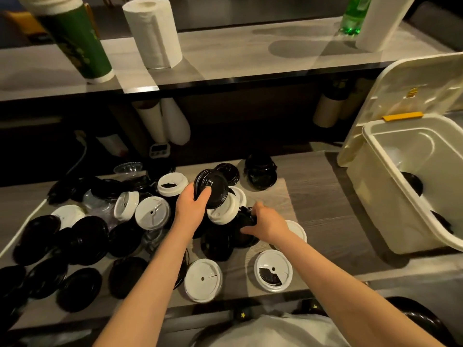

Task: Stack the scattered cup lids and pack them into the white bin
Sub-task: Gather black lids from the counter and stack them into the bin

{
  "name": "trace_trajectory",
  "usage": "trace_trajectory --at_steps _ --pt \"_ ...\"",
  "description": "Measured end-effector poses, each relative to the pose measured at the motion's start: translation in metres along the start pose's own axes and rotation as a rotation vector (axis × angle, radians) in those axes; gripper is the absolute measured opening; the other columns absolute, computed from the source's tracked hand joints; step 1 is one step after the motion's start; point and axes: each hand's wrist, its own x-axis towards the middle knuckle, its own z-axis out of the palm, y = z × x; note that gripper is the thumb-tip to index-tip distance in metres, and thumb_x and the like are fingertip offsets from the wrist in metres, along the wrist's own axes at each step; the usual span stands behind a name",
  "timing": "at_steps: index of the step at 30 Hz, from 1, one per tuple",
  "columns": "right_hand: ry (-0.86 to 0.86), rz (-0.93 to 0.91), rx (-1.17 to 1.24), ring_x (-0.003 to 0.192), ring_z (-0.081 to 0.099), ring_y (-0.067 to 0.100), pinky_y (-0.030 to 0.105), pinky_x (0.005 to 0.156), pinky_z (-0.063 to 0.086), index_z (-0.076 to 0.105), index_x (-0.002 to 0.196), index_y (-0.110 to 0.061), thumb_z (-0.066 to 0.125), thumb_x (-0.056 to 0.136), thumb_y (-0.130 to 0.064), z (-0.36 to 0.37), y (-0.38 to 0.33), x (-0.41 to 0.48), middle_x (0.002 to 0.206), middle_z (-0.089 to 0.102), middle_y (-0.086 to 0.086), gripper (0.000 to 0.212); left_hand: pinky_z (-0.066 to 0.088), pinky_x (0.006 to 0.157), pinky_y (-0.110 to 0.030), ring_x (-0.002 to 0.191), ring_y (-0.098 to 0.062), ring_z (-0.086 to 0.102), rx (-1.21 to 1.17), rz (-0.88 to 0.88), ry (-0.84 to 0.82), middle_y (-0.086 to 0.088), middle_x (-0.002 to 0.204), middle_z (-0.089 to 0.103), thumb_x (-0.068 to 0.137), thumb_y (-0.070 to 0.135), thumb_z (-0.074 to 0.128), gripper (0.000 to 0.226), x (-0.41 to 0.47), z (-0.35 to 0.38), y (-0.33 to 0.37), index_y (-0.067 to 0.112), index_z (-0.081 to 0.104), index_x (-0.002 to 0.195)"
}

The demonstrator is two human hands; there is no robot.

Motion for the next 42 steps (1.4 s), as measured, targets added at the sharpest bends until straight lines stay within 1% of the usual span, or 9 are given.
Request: trace_trajectory --at_steps 4,10,17,21,25,29,36,38,42 --pt "0.051 0.080 0.114 0.085 0.052 0.020 0.031 0.071 0.044 0.052 0.110 -0.008 0.071 0.082 -0.033 -0.012 0.007 0.005 0.099 0.057 0.005 0.041 0.048 0.089 -0.035 0.098 -0.018 0.060 -0.004 -0.007 -0.011 0.005 0.093 0.064 0.092 0.018 0.055 0.010 -0.002 -0.005 0.001 0.027 0.058 0.090" --pt "0.232 0.135 0.304 0.110 0.050 0.027 0.034 0.091 0.043 0.056 0.103 -0.009 0.074 0.079 -0.026 -0.037 0.027 0.011 0.116 0.050 0.009 0.035 0.045 0.082 -0.028 0.097 -0.016 0.058 0.005 0.010 -0.032 0.002 0.096 0.062 0.094 0.018 0.053 0.013 0.003 0.002 0.011 0.013 0.059 0.105" --pt "0.389 0.090 0.598 0.089 0.053 0.021 0.035 0.078 0.048 0.046 0.100 -0.013 0.071 0.083 -0.021 -0.072 0.027 0.000 0.087 0.050 -0.002 0.031 0.047 0.084 -0.028 0.099 -0.016 0.060 -0.003 0.025 -0.122 -0.001 0.103 0.064 0.094 0.021 0.053 0.012 0.010 0.019 0.022 0.017 0.056 0.105" --pt "0.446 0.002 0.688 0.089 0.060 0.021 0.027 0.064 0.052 0.046 0.097 -0.015 0.070 0.084 -0.018 -0.102 0.033 -0.011 0.091 0.055 0.002 0.027 0.050 0.080 -0.034 0.098 -0.025 0.061 -0.024 0.048 -0.110 -0.007 0.098 0.062 0.093 0.022 0.055 0.004 0.016 0.037 0.033 0.020 0.052 0.096" --pt "0.531 -0.074 0.792 0.087 0.064 0.019 0.034 0.073 0.056 0.048 0.096 -0.022 0.068 0.085 -0.015 -0.144 0.051 -0.026 0.088 0.061 0.002 0.024 0.049 0.088 -0.046 0.098 -0.030 0.059 -0.007 0.091 -0.144 -0.009 0.097 0.060 0.093 0.024 0.055 0.014 0.017 0.067 0.055 0.020 0.047 0.103" --pt "0.565 -0.114 0.871 0.092 0.065 0.018 0.029 0.066 0.057 0.052 0.106 -0.017 0.062 0.090 -0.012 -0.184 0.082 -0.043 0.096 0.064 0.003 0.020 0.050 0.087 -0.038 0.099 -0.022 0.060 -0.022 0.161 -0.181 -0.004 0.102 0.061 0.092 0.022 0.055 0.017 0.011 0.110 0.080 0.020 0.047 0.108" --pt "0.661 -0.051 0.850 0.092 0.063 0.022 0.036 0.073 0.058 0.054 0.102 -0.018 0.059 0.091 -0.011 -0.249 0.164 -0.065 0.103 0.062 0.012 0.014 0.048 0.084 -0.023 0.098 -0.006 0.059 -0.019 0.221 -0.179 0.005 0.108 0.062 0.092 0.020 0.056 0.025 -0.006 0.193 0.114 0.018 0.053 0.117" --pt "0.678 -0.035 0.838 0.089 0.063 0.025 0.032 0.067 0.057 0.054 0.102 -0.017 0.060 0.090 -0.010 -0.264 0.193 -0.065 0.099 0.062 0.012 0.015 0.043 0.079 -0.010 0.095 0.003 0.056 -0.007 0.232 -0.172 0.008 0.108 0.060 0.093 0.019 0.055 0.028 -0.012 0.213 0.124 0.017 0.053 0.121" --pt "0.610 0.017 0.681 0.079 0.056 0.022 0.028 0.057 0.049 0.054 0.103 -0.016 0.062 0.088 -0.008 -0.295 0.245 -0.065 0.091 0.055 0.012 0.018 0.042 0.072 -0.005 0.092 0.009 0.052 -0.034 0.209 -0.181 0.013 0.106 0.057 0.093 0.018 0.055 0.028 -0.024 0.249 0.142 0.020 0.050 0.121"
